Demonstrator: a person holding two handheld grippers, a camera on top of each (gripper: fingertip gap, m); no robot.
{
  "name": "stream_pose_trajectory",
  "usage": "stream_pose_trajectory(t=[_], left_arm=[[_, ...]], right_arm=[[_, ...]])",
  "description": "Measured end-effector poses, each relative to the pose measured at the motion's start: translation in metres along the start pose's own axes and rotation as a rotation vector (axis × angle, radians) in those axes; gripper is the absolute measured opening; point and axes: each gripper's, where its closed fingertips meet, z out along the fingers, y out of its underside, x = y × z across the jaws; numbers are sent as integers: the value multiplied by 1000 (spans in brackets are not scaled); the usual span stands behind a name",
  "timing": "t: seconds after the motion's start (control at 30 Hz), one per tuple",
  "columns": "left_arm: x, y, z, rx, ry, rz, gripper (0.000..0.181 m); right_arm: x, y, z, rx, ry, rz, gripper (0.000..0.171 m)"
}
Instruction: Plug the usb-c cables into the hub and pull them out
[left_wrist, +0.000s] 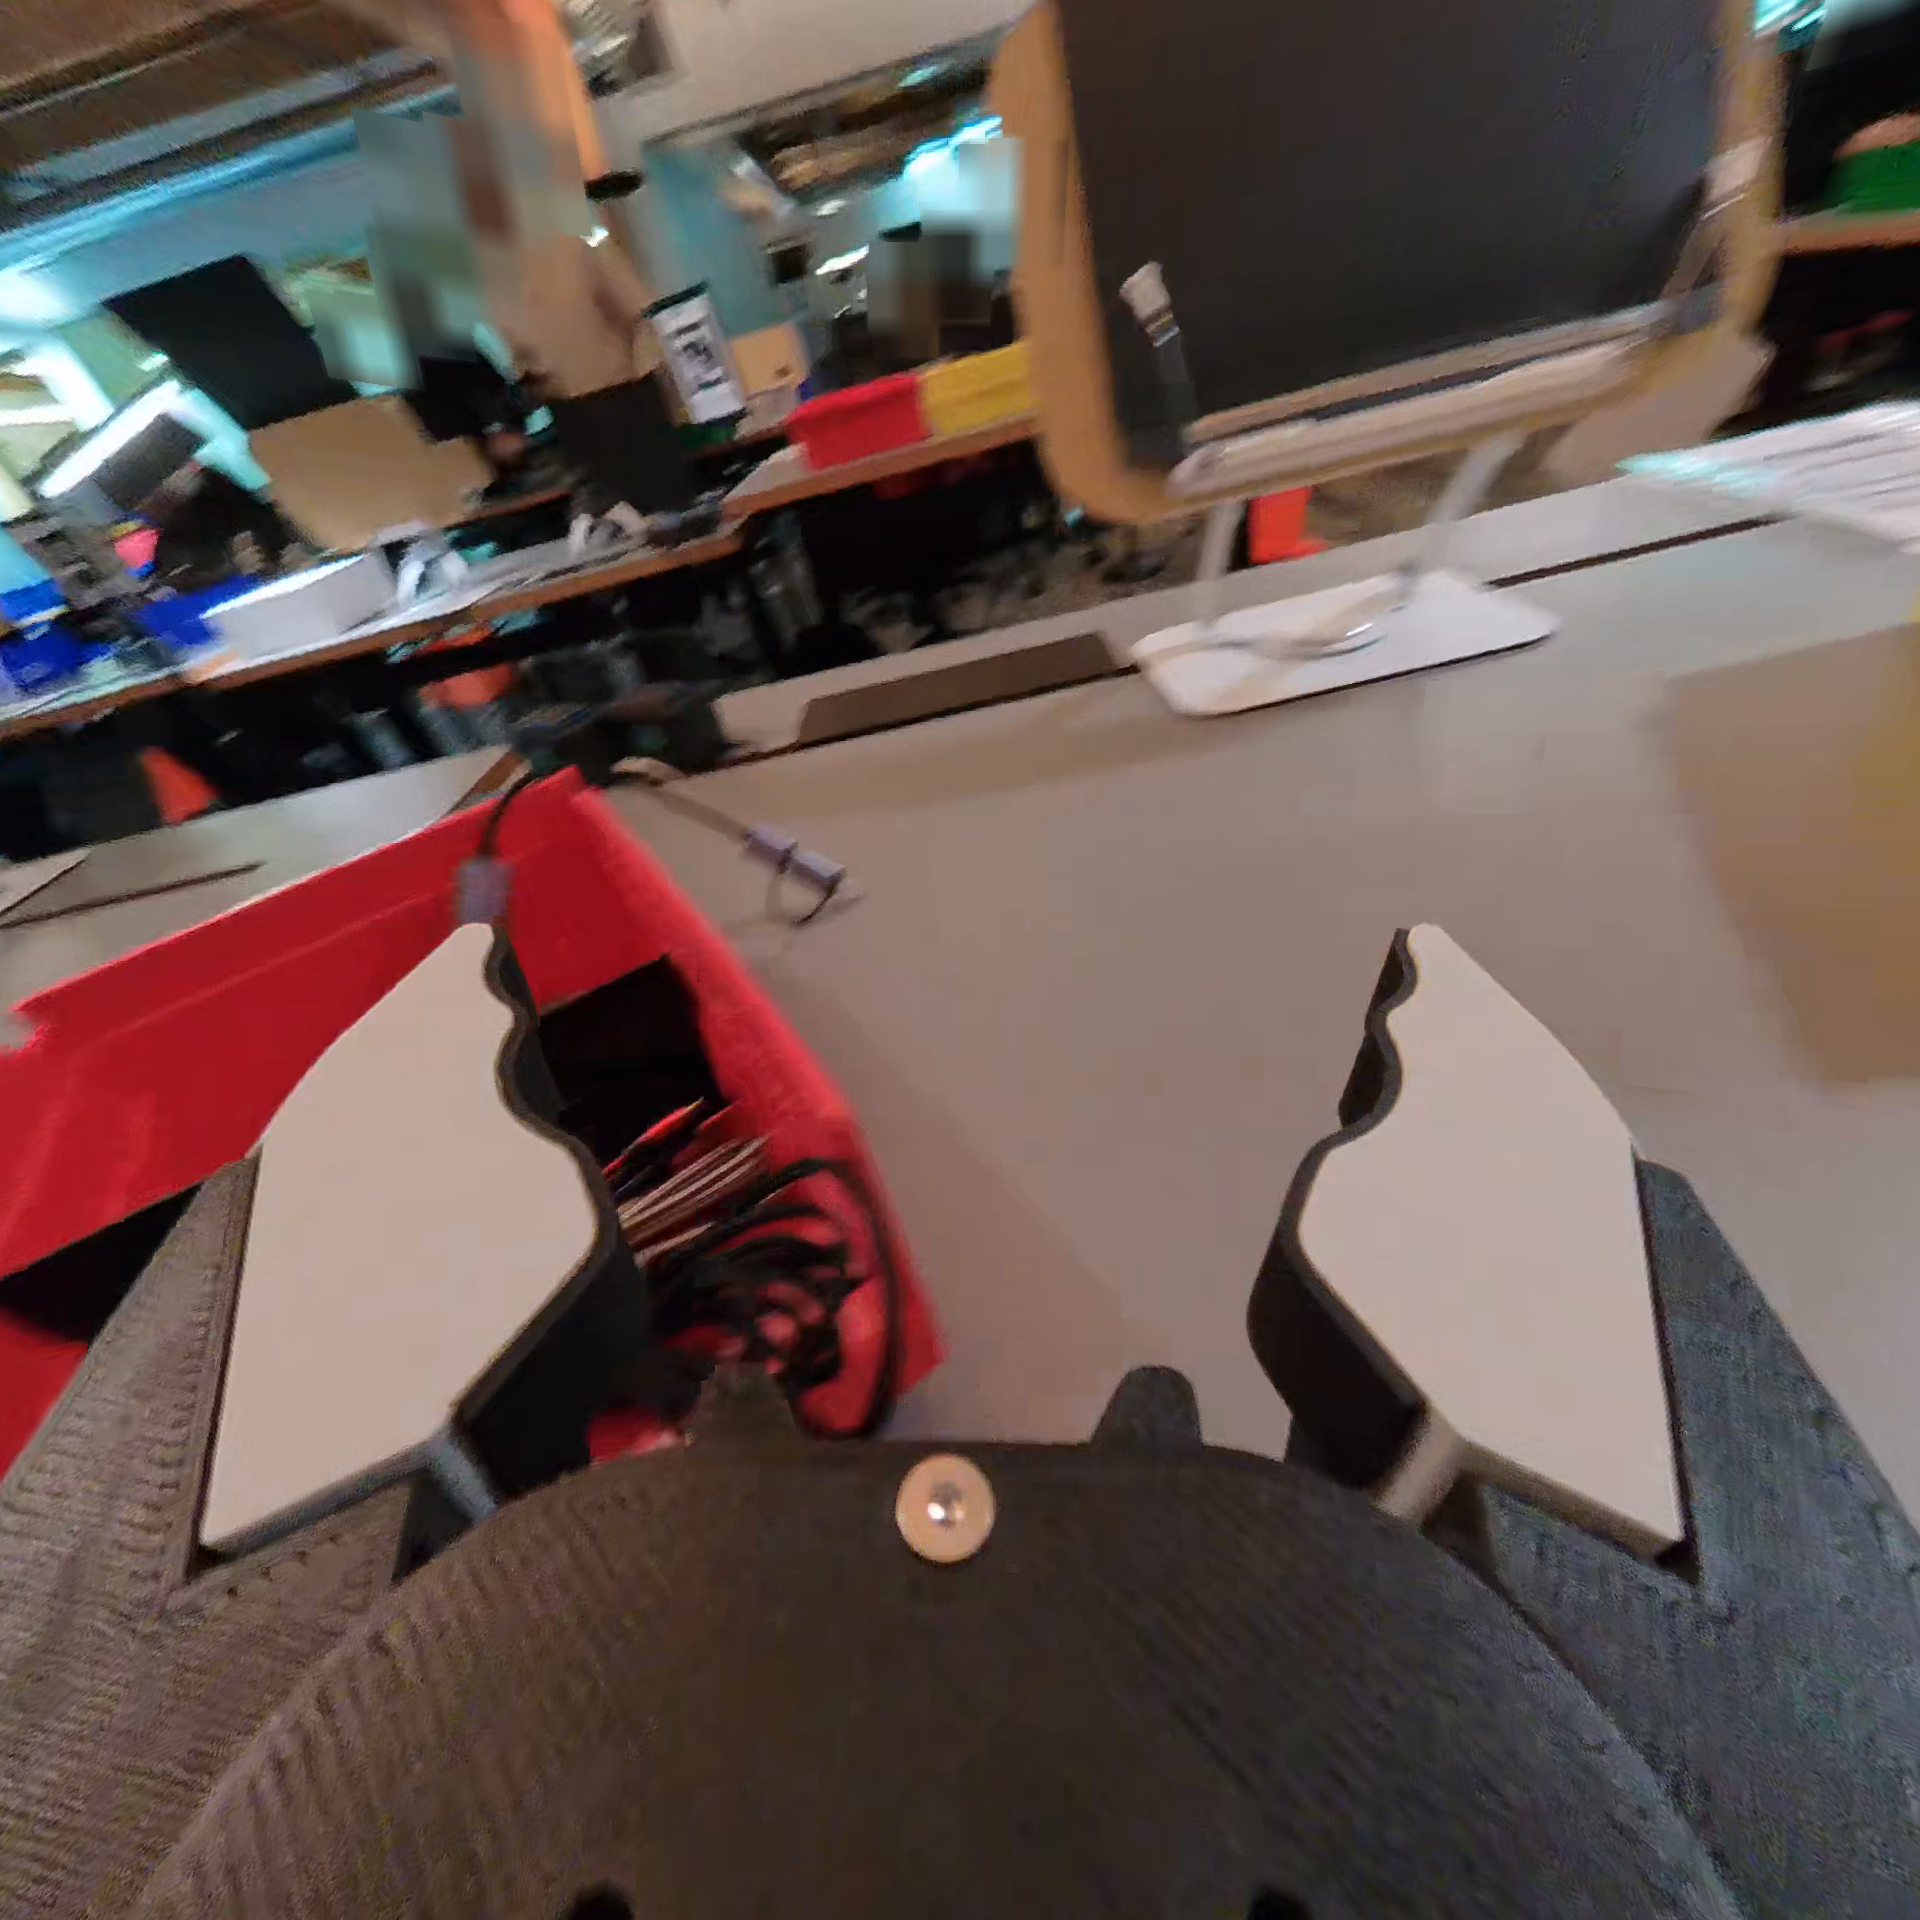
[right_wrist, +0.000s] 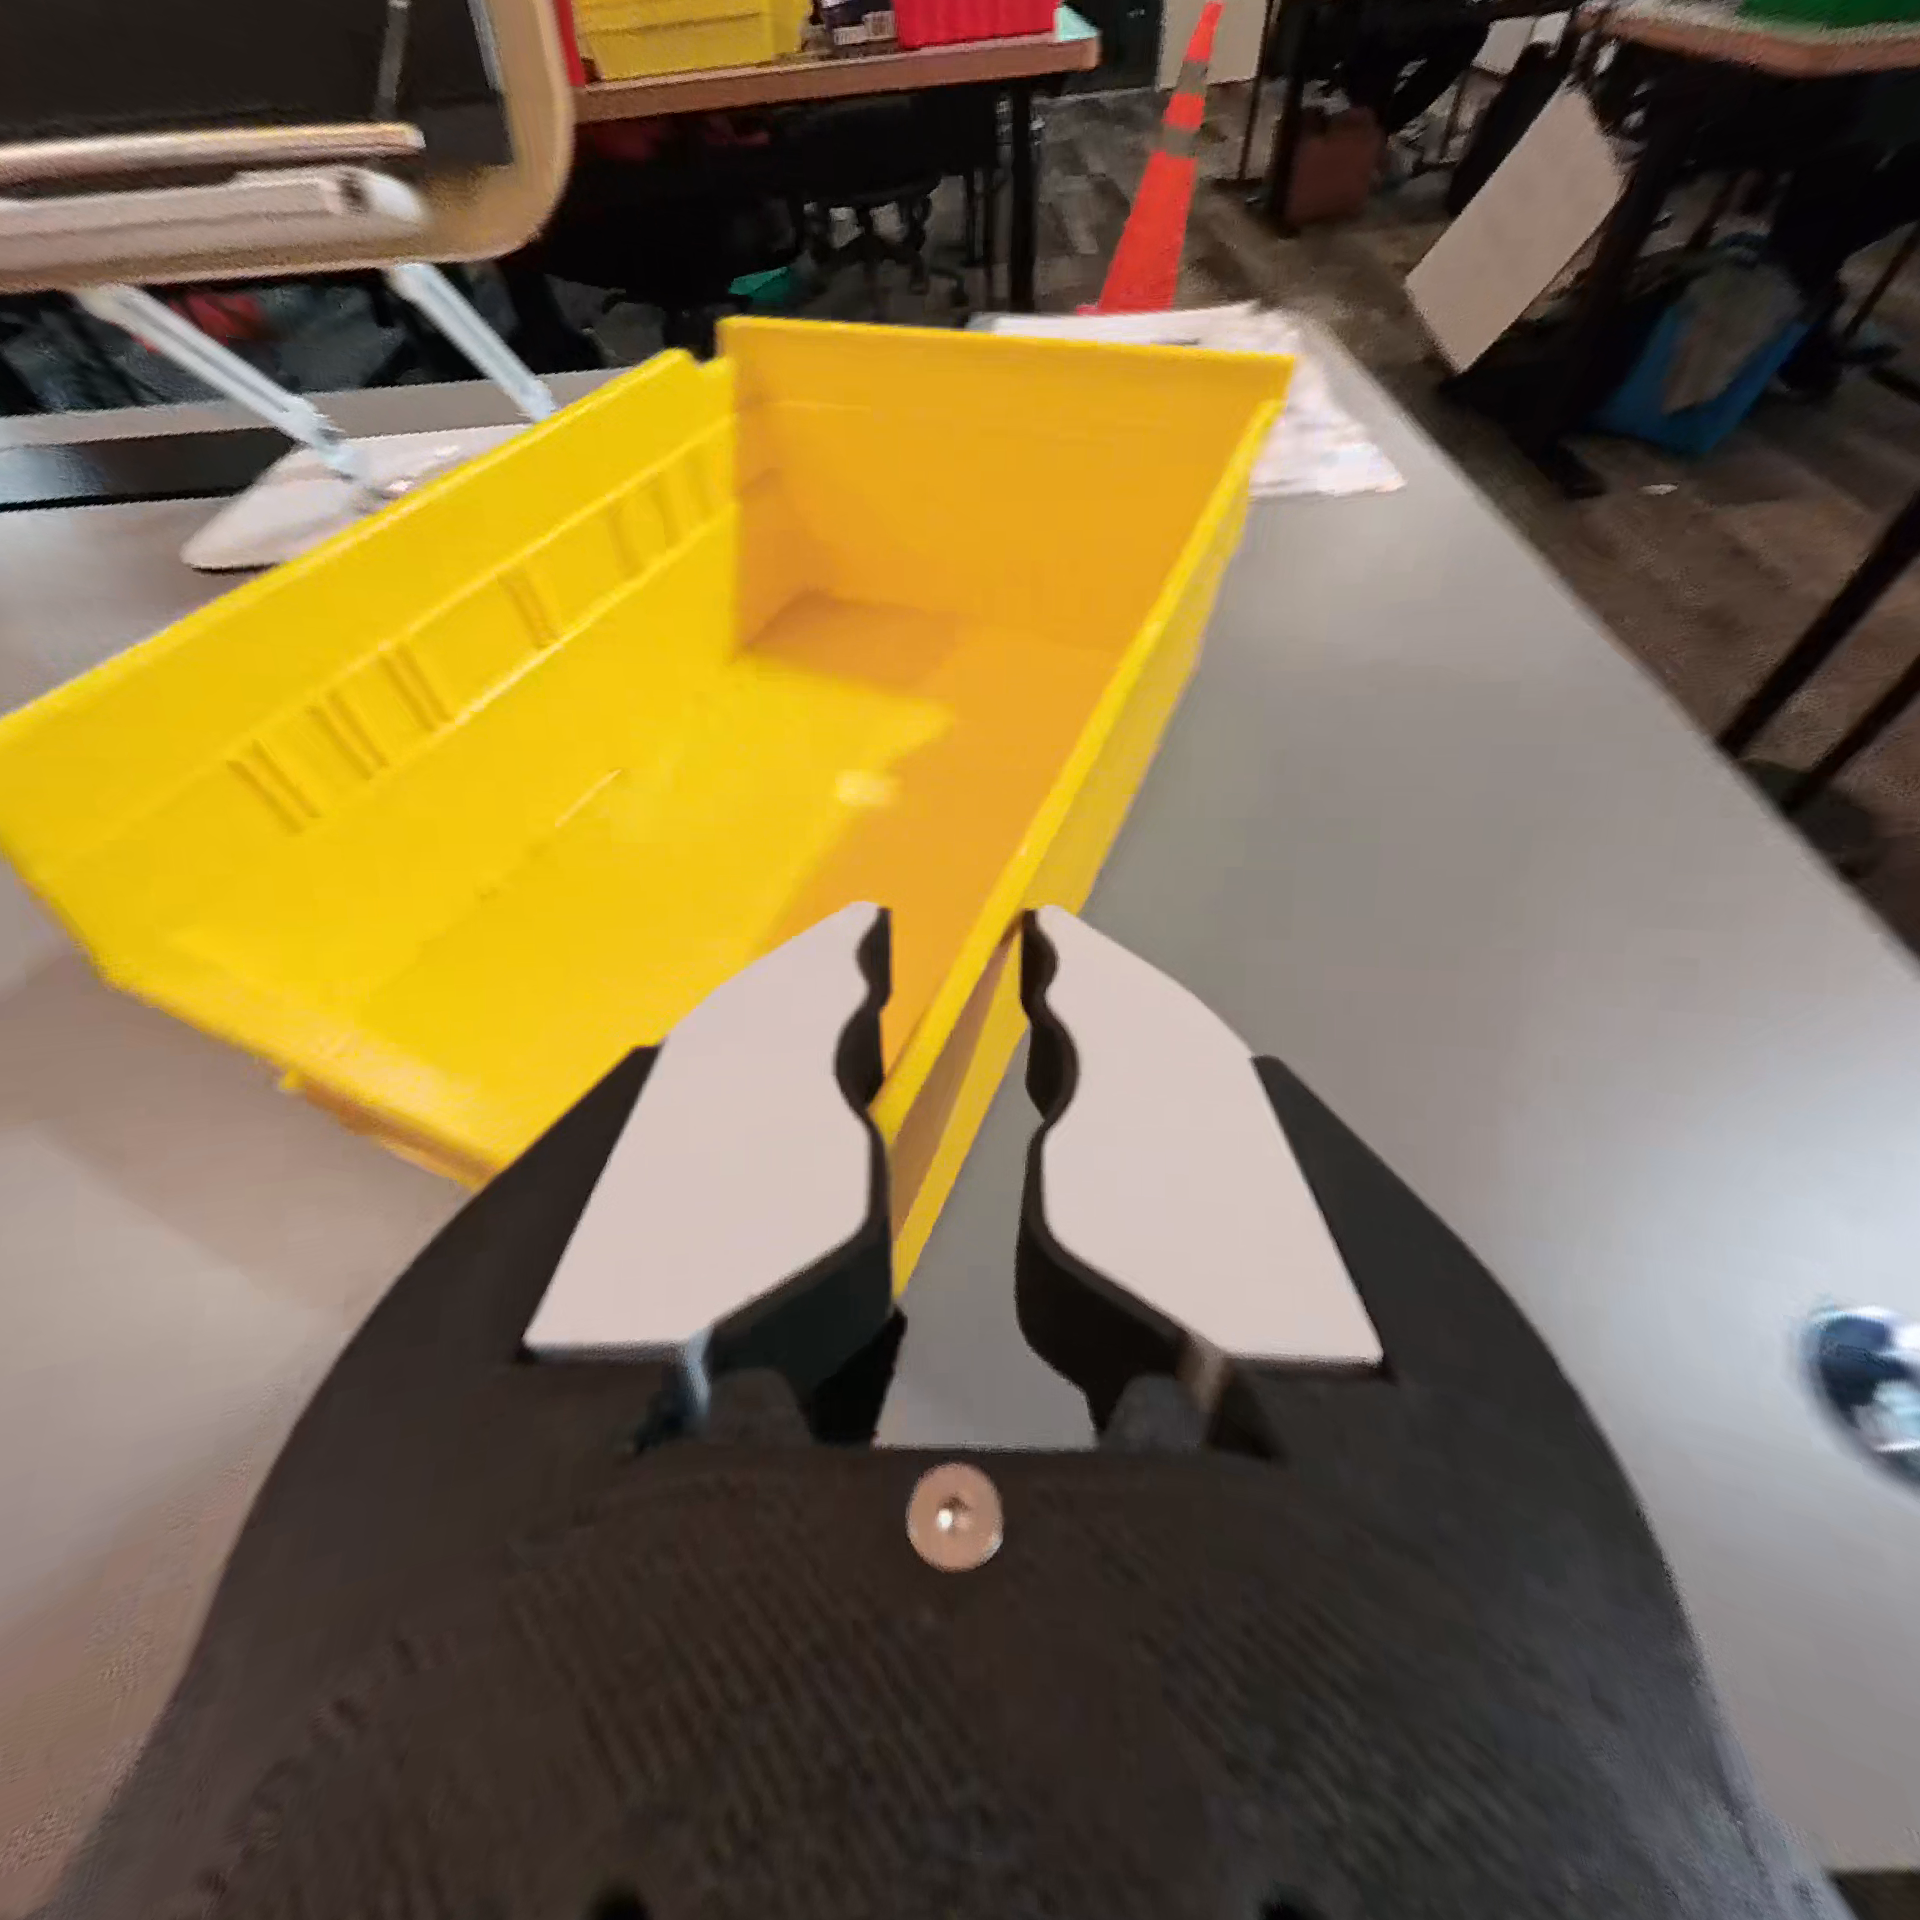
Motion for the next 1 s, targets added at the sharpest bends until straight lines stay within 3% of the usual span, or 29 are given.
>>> stream_pose_trajectory(t=[0.2, 0.57, 1.0], left_arm=[[-74, 63, 5, -220, -160, -95, 139], [-117, 70, -43, -228, -249, -142, 130], [-138, 79, -57, -234, -268, -207, 122]], right_arm=[[61, -8, 11, 3, 100, -42, 5], [108, -13, 15, 1, 175, 46, 10], [120, -10, 5, -5, 276, 14, 12]])
